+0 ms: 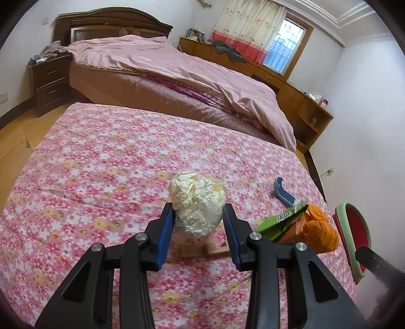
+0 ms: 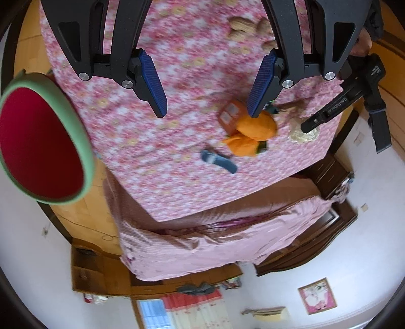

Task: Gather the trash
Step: 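Close the left gripper on the foil ball while the right grasps the orange mesh bundle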

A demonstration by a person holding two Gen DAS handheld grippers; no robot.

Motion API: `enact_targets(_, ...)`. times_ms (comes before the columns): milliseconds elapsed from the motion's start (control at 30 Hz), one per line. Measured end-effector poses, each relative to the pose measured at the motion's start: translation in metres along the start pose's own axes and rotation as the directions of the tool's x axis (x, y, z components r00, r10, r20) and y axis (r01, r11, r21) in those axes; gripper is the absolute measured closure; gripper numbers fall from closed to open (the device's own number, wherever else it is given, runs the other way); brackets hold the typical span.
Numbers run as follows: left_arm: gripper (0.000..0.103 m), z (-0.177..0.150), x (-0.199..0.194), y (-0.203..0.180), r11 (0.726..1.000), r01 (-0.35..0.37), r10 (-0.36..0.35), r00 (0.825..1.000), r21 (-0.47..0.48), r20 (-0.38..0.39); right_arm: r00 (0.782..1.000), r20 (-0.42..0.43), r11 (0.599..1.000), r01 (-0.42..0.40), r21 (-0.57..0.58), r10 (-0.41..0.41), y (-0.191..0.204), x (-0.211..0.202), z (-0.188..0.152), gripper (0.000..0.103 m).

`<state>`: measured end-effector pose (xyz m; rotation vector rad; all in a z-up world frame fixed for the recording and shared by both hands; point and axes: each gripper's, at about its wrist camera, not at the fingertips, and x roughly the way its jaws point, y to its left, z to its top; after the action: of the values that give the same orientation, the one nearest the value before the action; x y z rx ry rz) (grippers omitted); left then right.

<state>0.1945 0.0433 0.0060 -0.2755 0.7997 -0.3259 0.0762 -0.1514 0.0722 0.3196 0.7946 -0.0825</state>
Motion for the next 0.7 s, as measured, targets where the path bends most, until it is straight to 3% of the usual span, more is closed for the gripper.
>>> enact_targets(233, 0.064, 0.004, -0.005, 0.012, 0.999, -0.018, 0.019, 1.000, -0.041, 0.024, 0.999, -0.028, 0.998, -0.018, -0.064, 0.016, 0.033, 0.028, 0.003, 0.036)
enact_targets(500, 0.064, 0.005, -0.007, 0.017, 0.998, -0.016, 0.018, 0.999, -0.066, 0.035, 1.000, -0.016, 0.996, 0.000, -0.089, -0.001, 0.045, 0.049, 0.004, 0.036)
enact_targets(567, 0.064, 0.005, -0.007, 0.018, 0.997, -0.013, 0.016, 0.999, -0.070, 0.036, 1.000, -0.017, 0.996, 0.003, -0.089, -0.004, 0.045, 0.052, 0.003, 0.052)
enact_targets(700, 0.064, 0.004, -0.007, 0.019, 0.997, -0.011, 0.014, 0.999, -0.075, 0.038, 1.000, -0.019, 0.997, -0.011, -0.082, 0.010, 0.042, 0.052, 0.002, 0.055)
